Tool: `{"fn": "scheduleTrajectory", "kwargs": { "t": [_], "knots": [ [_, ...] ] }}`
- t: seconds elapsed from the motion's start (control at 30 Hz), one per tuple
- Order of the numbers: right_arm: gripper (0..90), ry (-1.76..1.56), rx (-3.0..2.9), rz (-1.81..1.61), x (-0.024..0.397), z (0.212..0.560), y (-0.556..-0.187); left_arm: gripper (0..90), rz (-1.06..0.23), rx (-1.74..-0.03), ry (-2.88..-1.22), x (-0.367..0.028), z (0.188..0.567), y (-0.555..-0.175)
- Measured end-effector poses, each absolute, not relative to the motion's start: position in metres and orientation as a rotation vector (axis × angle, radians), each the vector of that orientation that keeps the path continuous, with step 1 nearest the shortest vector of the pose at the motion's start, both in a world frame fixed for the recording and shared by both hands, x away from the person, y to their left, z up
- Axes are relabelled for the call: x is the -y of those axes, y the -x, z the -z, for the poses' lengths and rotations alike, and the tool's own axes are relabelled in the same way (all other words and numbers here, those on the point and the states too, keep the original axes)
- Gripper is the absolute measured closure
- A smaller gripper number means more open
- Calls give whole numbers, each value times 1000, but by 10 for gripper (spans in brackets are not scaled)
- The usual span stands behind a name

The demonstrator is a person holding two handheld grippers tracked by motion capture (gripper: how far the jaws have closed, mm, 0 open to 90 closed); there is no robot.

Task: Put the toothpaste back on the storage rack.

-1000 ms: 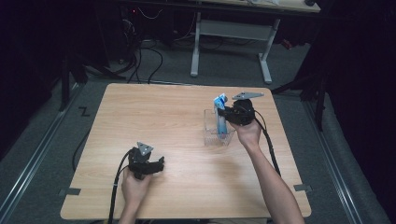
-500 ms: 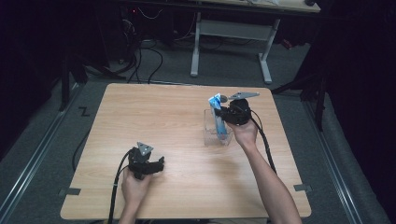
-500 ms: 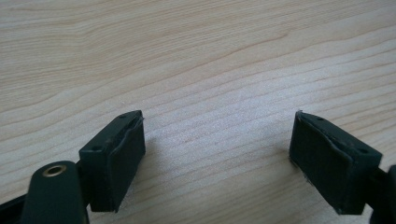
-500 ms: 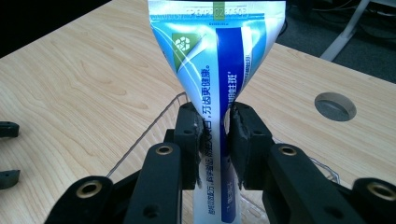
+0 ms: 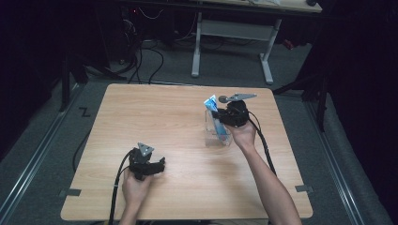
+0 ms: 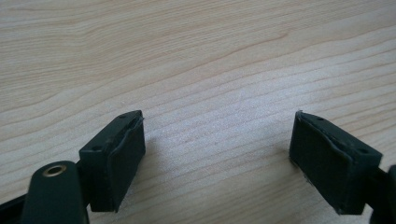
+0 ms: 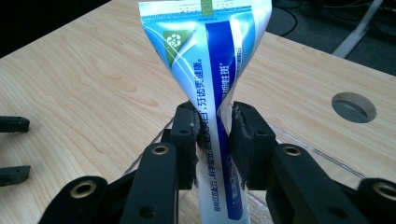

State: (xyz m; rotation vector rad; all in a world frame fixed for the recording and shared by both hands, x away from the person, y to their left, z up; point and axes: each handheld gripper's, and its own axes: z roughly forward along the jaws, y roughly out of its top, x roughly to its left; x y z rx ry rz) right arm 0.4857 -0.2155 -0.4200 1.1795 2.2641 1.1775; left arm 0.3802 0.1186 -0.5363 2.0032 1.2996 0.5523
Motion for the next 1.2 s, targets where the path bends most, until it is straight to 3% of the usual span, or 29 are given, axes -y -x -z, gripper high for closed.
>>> {"fn": "scheduleTrajectory", "kwargs": {
  "t": [0.5, 0.87, 1.2],
  "knots": [
    [674, -1198, -2270, -1180, 209, 423, -486, 187, -551, -1300, -2001, -119, 536, -380],
    [557, -1153, -2195, -1194, 217, 407, -474, 189, -550, -1300, -2002, -119, 536, -380],
    [538, -1140, -2168, -1199, 227, 398, -468, 190, -551, -1300, -2002, -119, 536, -380]
  ]
}}
